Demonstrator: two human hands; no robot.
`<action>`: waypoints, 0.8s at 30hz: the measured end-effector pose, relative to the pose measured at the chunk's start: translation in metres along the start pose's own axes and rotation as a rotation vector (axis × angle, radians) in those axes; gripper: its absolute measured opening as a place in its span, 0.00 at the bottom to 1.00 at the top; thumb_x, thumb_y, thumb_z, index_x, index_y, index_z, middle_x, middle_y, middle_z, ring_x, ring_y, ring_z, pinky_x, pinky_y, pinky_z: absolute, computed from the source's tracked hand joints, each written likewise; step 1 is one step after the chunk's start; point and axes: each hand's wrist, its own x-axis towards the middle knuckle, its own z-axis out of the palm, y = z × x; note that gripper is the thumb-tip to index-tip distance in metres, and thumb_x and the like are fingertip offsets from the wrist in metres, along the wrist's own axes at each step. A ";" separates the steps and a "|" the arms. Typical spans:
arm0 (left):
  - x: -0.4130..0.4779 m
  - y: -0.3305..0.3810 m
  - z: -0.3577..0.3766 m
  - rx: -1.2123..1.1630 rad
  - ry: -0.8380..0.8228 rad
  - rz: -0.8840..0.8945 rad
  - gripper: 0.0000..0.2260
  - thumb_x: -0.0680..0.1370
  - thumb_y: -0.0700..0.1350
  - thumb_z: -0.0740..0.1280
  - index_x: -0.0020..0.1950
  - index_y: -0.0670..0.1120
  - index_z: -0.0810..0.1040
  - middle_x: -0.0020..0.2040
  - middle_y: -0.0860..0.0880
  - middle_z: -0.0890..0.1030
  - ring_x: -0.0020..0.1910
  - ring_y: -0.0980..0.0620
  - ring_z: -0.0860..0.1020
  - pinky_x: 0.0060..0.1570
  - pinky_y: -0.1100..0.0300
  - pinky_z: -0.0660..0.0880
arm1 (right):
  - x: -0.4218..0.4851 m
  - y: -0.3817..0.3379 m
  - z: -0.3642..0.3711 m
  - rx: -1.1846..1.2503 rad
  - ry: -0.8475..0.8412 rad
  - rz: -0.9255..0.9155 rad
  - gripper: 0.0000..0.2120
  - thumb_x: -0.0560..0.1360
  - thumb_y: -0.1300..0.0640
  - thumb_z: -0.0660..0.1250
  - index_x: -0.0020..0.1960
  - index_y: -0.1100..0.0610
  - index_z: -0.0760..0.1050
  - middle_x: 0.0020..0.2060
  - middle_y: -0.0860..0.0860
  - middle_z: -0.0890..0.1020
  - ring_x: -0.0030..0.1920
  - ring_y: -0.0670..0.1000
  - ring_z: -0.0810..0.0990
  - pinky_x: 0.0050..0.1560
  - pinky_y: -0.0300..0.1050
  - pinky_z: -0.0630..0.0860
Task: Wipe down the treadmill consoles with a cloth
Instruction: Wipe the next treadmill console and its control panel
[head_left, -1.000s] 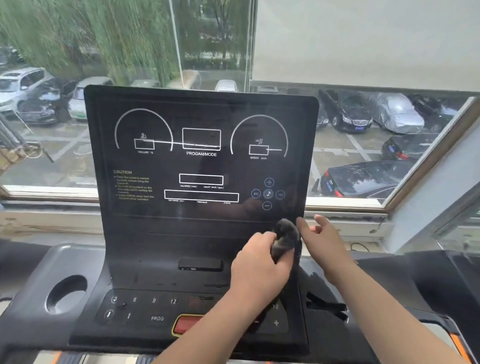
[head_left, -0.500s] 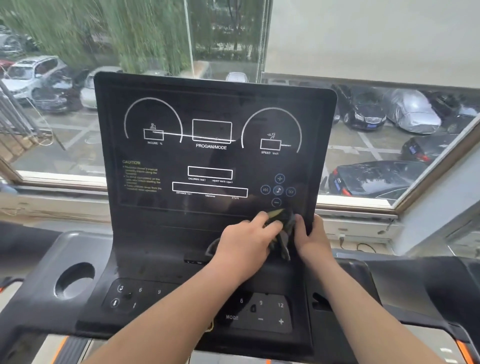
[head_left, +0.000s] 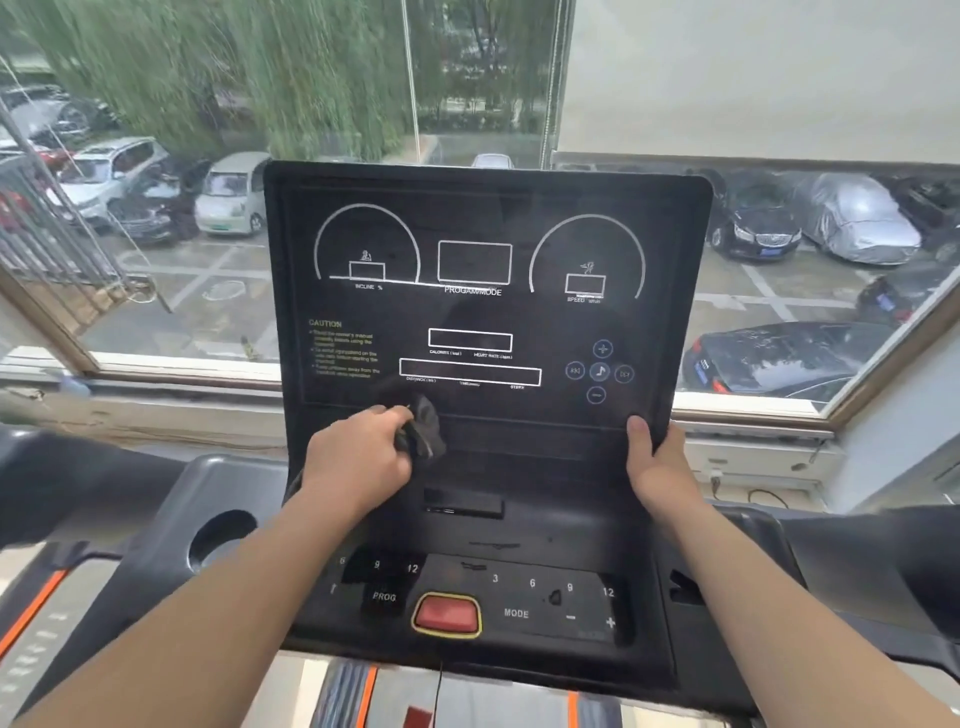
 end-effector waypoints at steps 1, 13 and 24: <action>0.001 -0.005 -0.002 -0.007 -0.008 -0.024 0.18 0.76 0.50 0.64 0.65 0.59 0.77 0.59 0.55 0.82 0.56 0.41 0.82 0.50 0.52 0.77 | -0.001 -0.002 -0.001 -0.009 -0.002 -0.001 0.28 0.86 0.43 0.55 0.79 0.57 0.57 0.69 0.57 0.74 0.70 0.59 0.73 0.59 0.43 0.62; -0.012 -0.003 -0.007 -0.069 -0.028 -0.046 0.21 0.78 0.50 0.63 0.72 0.61 0.74 0.64 0.56 0.79 0.60 0.43 0.81 0.53 0.52 0.78 | -0.003 -0.001 0.001 -0.007 0.015 -0.006 0.29 0.85 0.41 0.53 0.80 0.56 0.56 0.72 0.58 0.74 0.71 0.62 0.72 0.59 0.48 0.63; -0.013 0.003 0.010 -0.221 0.030 -0.200 0.21 0.78 0.49 0.64 0.71 0.58 0.76 0.65 0.54 0.77 0.56 0.43 0.80 0.51 0.53 0.77 | 0.005 0.006 0.003 0.008 0.013 -0.032 0.27 0.85 0.42 0.55 0.77 0.58 0.58 0.60 0.52 0.73 0.60 0.55 0.74 0.60 0.44 0.64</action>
